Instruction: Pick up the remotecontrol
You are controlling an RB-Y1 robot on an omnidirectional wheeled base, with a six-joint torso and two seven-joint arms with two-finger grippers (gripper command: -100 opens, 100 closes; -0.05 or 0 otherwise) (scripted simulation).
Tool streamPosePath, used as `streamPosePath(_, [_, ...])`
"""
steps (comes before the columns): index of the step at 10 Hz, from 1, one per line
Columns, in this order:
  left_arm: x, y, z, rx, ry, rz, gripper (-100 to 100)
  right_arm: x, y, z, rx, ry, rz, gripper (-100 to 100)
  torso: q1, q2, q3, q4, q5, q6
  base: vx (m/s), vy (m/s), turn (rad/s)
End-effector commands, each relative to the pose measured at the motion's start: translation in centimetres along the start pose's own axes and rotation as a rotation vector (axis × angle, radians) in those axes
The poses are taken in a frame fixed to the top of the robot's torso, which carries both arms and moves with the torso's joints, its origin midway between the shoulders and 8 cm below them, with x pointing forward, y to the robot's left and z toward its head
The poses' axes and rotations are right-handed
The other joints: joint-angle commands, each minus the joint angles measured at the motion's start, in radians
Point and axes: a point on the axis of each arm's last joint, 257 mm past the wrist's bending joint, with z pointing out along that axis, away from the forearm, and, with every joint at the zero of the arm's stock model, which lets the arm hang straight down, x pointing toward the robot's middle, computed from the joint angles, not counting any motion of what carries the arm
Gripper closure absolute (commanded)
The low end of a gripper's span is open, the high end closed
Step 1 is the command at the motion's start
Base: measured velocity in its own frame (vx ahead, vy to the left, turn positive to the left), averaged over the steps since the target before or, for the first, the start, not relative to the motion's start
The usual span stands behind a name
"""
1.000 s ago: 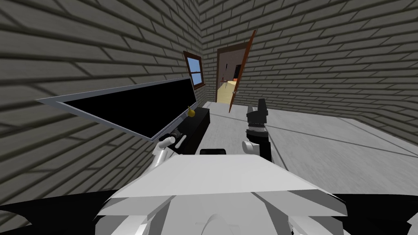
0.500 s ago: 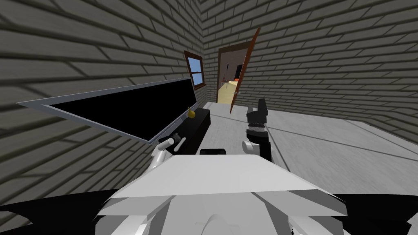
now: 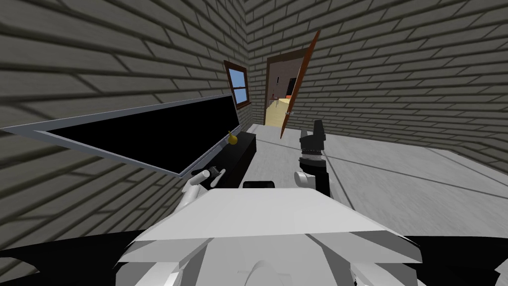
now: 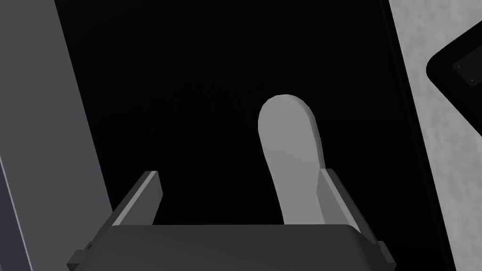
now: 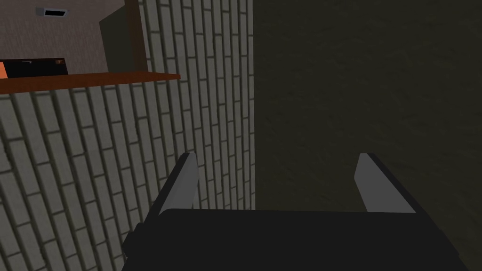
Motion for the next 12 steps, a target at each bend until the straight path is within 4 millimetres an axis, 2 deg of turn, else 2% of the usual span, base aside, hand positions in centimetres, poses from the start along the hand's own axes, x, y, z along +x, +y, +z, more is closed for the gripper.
streamPosePath(1, [-1.6, 1.9, 0.4, -0.065, -0.029, -0.043, -100, 0.0, 0.0, 0.0, 0.0, 0.0, 0.0, 0, 0.0, 0.0, 0.0, 0.0, 0.0, 0.0, 0.089, 0.012, 0.033])
streamPosePath(2, [-1.9, 2.2, 0.4, -0.072, -0.036, -0.047, -100, 0.0, 0.0, 0.0, 0.0, 0.0, 0.0, 0, 0.0, -0.001, -0.001, 0.0, 0.0, 0.0, 0.072, 0.004, 0.017])
streamPosePath(4, [-4.7, 5.1, 0.5, -0.17, -0.086, -0.117, -100, 0.0, 0.0, 0.0, 0.0, 0.0, 0.0, 0, 0.0, -0.001, -0.001, 0.0, 0.0, 0.0, 0.104, 0.017, 0.043])
streamPosePath(5, [-4.8, 5.3, 0.5, -0.177, -0.089, -0.118, -100, 0.0, 0.0, 0.0, 0.0, 0.0, 0.0, 0, 0.001, -0.003, -0.002, -0.001, 0.0, 0.0, 0.099, 0.018, 0.022])
streamPosePath(6, [-6.1, 6.8, 0.3, -0.224, -0.113, -0.151, -100, 0.0, 0.0, 0.0, 0.0, 0.0, 0.0, 0, 0.001, -0.003, -0.002, -0.001, 0.0, 0.0, 0.104, 0.005, 0.02])
streamPosePath(8, [-6.1, 6.8, 0.3, -0.224, -0.113, -0.151, -100, 0.0, 0.0, 0.0, 0.0, 0.0, 0.0, 0, 0.0, -0.001, -0.001, 0.0, 0.0, 0.0, 0.041, 0.003, 0.01])
streamPosePath(9, [-7.2, 8.1, 0.1, -0.268, -0.136, -0.181, -100, 0.0, 0.0, 0.0, 0.0, 0.0, 0.0, 0, 0.0, 0.002, 0.001, 0.0, 0.0, 0.0, 0.034, 0.014, 0.028])
streamPosePath(10, [-7.2, 8.1, 0.1, -0.268, -0.136, -0.181, -100, 0.0, 0.0, 0.0, 0.0, 0.0, 0.0, 0, 0.0, 0.002, 0.001, 0.0, 0.0, 0.0, 0.045, 0.01, 0.021])
streamPosePath(12, [-9.2, 10.6, -0.5, -0.341, -0.176, -0.232, -100, 0.0, 0.0, 0.0, 0.0, 0.0, 0.0, 0, 0.0, 0.0, 0.0, 0.0, 0.0, 0.0, 0.083, 0.012, 0.036])
